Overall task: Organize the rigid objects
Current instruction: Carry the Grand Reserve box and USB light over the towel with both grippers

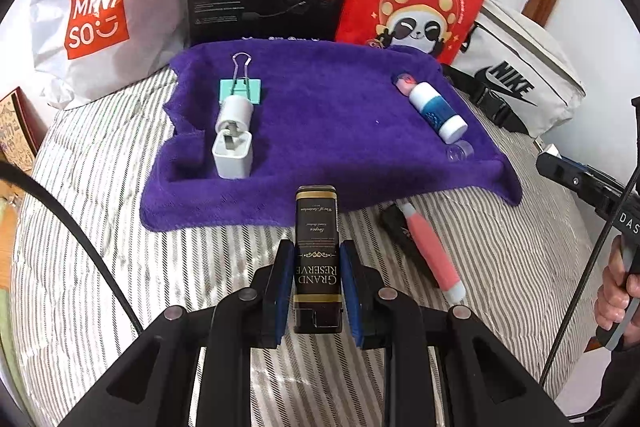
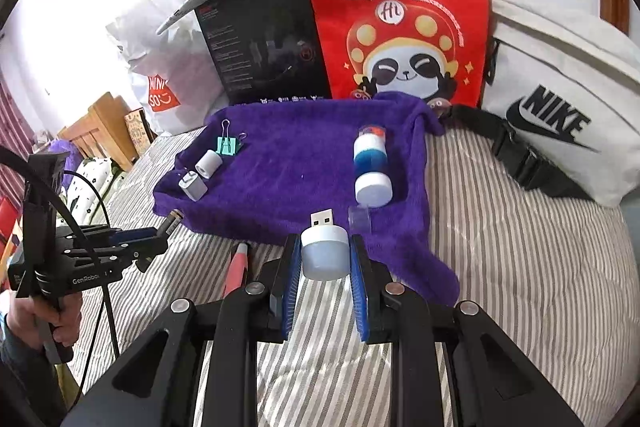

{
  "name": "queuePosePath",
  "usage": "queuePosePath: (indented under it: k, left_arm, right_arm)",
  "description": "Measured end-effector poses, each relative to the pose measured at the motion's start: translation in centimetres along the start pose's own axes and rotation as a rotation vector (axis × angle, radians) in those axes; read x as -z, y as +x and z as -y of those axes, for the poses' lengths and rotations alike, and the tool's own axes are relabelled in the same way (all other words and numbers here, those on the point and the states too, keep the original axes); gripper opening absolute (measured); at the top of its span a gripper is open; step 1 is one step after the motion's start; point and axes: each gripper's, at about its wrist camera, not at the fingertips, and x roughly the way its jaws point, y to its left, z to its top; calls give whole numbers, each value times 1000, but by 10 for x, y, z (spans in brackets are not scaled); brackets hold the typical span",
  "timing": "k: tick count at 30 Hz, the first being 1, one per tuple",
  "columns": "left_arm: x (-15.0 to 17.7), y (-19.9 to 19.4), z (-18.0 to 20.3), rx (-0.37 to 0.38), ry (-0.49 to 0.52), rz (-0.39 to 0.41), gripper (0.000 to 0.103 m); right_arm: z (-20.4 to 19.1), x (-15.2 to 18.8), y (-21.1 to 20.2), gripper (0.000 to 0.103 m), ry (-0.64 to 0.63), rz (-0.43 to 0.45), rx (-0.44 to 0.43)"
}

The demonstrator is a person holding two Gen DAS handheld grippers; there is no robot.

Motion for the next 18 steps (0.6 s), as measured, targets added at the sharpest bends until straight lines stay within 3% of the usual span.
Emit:
queuePosePath:
  k: [11,18]
  left_arm:
    - [-18,3,-9,-2,31,-12,22]
    - [-32,7,-15,-9,27,-8,22]
  right_arm:
    - [-8,-45,47,24,-58,-17,15]
    - [-7,-57,85,24,-38,-57,-6]
